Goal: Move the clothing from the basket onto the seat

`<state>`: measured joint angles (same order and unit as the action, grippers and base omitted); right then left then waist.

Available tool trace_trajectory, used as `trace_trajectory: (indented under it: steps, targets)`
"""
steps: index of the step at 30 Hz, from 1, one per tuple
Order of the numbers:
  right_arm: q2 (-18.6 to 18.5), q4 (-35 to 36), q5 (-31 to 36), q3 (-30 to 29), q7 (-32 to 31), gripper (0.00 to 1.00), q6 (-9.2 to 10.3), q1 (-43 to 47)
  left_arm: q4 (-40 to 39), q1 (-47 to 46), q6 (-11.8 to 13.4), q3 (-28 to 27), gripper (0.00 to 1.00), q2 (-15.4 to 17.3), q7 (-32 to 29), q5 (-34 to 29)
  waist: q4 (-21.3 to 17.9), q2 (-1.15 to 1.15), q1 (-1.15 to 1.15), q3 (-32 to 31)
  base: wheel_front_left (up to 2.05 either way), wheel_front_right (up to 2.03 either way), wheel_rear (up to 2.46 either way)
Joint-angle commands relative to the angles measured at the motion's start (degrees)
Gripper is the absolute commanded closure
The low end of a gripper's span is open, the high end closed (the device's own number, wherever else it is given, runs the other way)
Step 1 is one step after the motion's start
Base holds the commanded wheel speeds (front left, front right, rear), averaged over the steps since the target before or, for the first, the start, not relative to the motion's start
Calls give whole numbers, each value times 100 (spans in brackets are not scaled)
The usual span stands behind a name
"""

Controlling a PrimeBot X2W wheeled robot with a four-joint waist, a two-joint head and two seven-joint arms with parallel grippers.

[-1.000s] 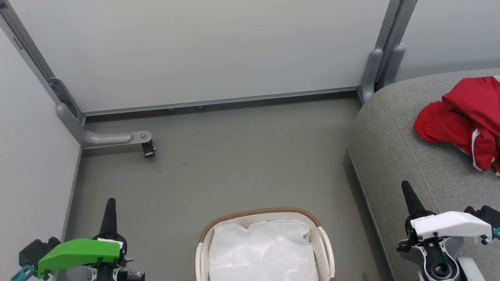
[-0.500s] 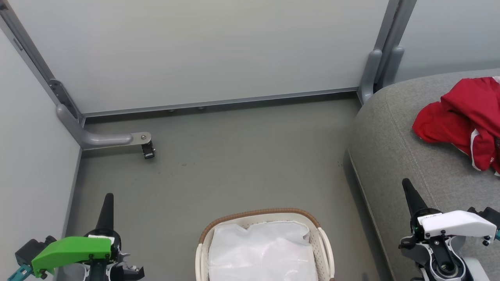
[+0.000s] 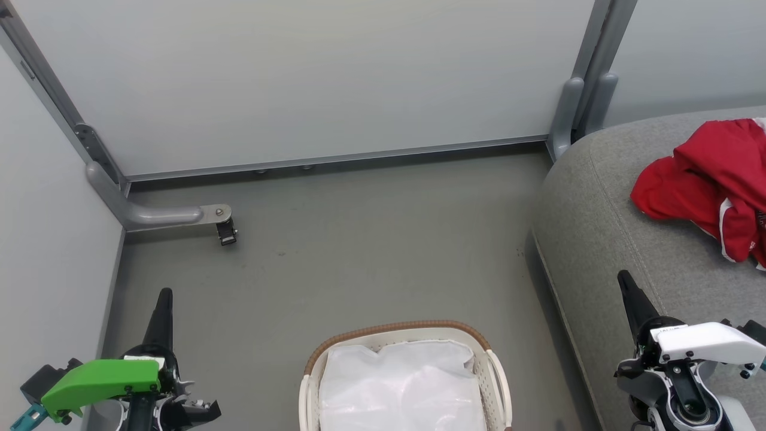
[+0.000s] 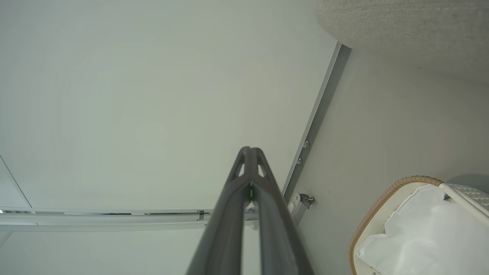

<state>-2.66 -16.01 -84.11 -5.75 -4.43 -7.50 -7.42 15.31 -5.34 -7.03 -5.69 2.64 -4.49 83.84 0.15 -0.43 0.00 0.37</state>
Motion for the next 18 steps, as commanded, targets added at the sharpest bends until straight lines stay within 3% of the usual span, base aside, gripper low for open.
trace_trajectory:
  steps: [1, 18]
  targets:
    - [-34, 61, -112, -30, -35, 100, 1, 75, -34, -122, -22, -35, 100, 37, -29, 138, -1, 36, 0, -2, 0, 0, 0]
    - [-37, 178, -759, -93, -215, 100, 2, 120, -108, -157, -58, -98, 100, 41, -203, 793, -13, 42, 0, -27, 0, 0, 0]
